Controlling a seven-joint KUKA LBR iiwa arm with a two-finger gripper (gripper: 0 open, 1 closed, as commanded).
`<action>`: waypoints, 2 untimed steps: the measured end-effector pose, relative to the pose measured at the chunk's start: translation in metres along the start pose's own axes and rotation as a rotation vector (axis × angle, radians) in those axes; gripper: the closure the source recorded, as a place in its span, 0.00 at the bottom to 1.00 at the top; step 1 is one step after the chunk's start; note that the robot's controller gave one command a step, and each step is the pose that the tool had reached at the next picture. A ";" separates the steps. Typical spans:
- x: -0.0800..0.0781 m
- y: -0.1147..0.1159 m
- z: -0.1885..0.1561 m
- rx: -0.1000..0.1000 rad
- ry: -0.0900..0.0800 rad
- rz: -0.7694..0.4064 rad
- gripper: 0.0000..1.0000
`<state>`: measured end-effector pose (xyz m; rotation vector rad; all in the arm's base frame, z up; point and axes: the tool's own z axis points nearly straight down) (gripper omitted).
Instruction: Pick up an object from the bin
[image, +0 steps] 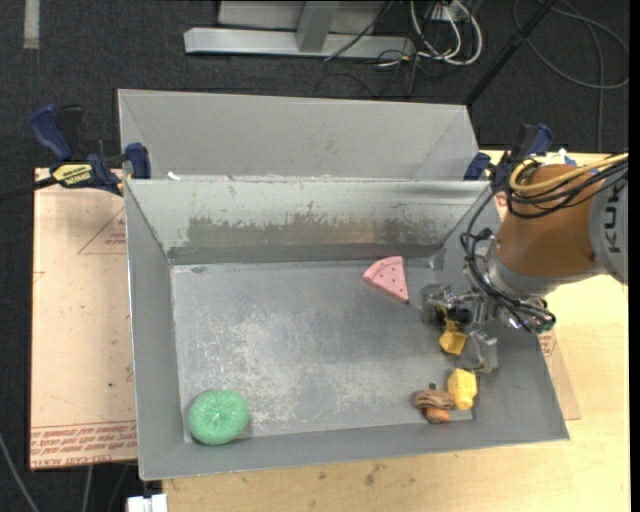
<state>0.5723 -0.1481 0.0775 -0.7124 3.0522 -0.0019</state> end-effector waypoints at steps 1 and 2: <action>-0.006 0.001 0.001 -0.018 0.001 -0.223 0.00; -0.042 -0.018 0.006 -0.012 -0.004 -0.336 1.00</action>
Offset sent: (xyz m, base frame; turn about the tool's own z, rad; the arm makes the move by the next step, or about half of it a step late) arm 0.0429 -0.0046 -0.0075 -0.3391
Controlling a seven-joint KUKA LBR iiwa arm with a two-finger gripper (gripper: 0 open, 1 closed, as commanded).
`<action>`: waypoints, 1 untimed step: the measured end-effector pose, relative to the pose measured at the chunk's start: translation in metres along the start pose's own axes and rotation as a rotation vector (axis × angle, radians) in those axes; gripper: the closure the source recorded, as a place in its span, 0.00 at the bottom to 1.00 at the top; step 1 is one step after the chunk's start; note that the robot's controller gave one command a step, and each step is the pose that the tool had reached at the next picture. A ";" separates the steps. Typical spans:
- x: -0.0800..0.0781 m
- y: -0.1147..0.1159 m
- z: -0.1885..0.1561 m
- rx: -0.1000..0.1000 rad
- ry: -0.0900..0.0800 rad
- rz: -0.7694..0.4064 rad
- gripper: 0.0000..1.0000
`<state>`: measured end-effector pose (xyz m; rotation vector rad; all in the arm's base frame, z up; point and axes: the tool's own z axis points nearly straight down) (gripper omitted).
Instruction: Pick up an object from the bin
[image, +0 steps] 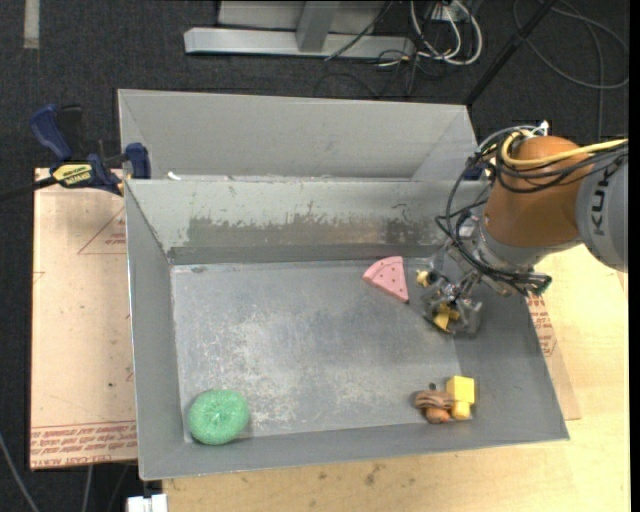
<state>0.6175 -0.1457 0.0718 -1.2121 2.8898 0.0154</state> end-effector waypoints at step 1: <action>0.000 0.000 0.000 0.000 0.000 0.000 0.00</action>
Offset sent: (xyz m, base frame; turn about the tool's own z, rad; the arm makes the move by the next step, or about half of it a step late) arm 0.0000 0.0000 0.0000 0.0000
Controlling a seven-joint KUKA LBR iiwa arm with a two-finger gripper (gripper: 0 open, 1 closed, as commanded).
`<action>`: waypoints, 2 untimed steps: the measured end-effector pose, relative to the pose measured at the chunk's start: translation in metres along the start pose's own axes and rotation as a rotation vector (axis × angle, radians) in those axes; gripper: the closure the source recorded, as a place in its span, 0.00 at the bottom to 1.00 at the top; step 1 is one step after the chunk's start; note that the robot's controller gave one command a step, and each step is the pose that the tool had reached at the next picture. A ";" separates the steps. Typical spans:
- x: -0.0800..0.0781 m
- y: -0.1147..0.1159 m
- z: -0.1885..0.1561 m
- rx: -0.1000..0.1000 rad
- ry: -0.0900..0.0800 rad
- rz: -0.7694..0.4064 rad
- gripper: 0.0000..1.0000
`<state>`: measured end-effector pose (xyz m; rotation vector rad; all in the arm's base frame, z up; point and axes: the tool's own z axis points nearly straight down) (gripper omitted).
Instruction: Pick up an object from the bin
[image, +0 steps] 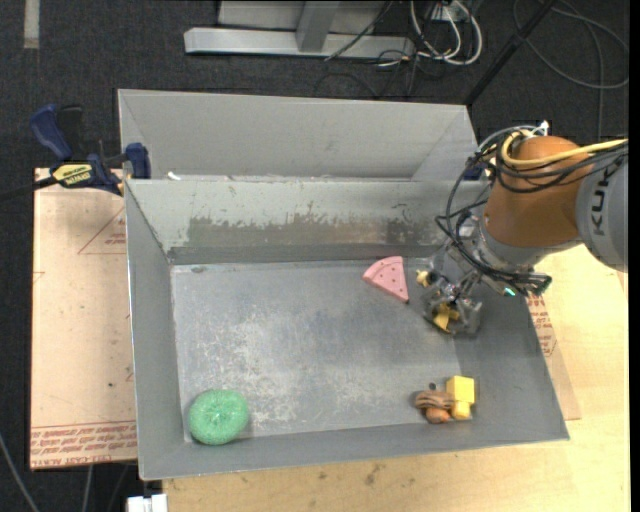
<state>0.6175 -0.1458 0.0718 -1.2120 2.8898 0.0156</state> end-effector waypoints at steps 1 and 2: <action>0.000 0.000 0.000 0.000 0.000 0.000 0.00; -0.005 -0.006 -0.009 -0.004 0.004 -0.102 0.00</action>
Offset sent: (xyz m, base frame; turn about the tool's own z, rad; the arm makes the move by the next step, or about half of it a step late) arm 0.0207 -0.0095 0.0251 -0.2195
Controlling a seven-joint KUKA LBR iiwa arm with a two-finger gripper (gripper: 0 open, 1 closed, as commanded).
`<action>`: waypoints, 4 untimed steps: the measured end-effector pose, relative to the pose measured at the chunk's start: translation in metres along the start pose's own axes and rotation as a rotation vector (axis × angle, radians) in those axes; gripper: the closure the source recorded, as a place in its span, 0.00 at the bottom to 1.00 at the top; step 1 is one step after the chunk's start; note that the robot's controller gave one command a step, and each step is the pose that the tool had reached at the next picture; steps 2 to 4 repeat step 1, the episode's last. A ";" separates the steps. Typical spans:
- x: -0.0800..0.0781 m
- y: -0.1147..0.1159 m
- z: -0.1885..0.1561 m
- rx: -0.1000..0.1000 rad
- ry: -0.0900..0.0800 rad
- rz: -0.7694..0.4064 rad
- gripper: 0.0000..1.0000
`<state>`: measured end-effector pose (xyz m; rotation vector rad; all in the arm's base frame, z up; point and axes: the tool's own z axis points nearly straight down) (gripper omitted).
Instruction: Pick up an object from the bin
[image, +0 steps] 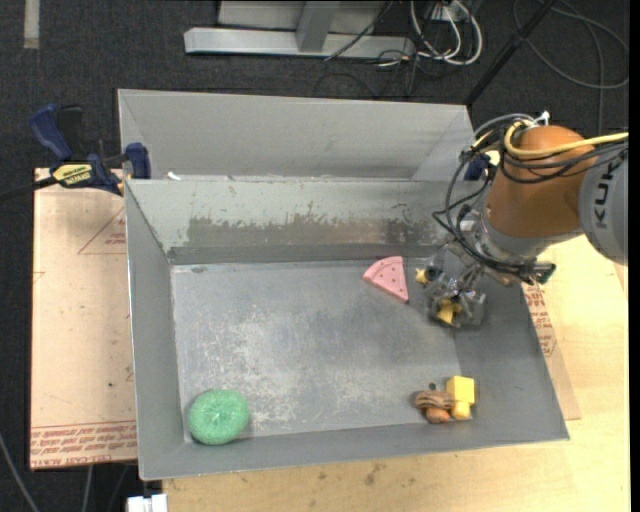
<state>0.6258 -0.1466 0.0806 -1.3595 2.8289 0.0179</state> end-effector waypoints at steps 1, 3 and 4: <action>0.001 -0.006 -0.008 0.009 0.000 0.085 1.00; 0.001 -0.006 -0.008 0.009 0.000 0.085 1.00; 0.001 -0.006 -0.008 0.009 0.000 0.085 1.00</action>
Offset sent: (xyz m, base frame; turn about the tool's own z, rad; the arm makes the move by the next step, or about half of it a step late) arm 0.0000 0.0000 0.0000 0.0000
